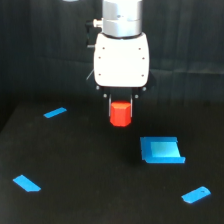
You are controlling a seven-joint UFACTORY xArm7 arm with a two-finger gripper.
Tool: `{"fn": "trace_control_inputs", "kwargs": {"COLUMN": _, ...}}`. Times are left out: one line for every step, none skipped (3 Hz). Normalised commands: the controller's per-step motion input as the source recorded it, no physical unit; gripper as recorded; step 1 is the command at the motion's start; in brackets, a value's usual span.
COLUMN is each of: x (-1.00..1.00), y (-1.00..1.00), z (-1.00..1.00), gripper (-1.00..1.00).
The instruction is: Pick up the red object from the table
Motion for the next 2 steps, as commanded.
{"fn": "trace_control_inputs", "kwargs": {"x": 0.00, "y": -0.08, "z": 0.01, "gripper": -0.91}}
{"fn": "trace_control_inputs", "kwargs": {"x": 0.12, "y": -0.05, "z": 0.05, "gripper": -0.90}}
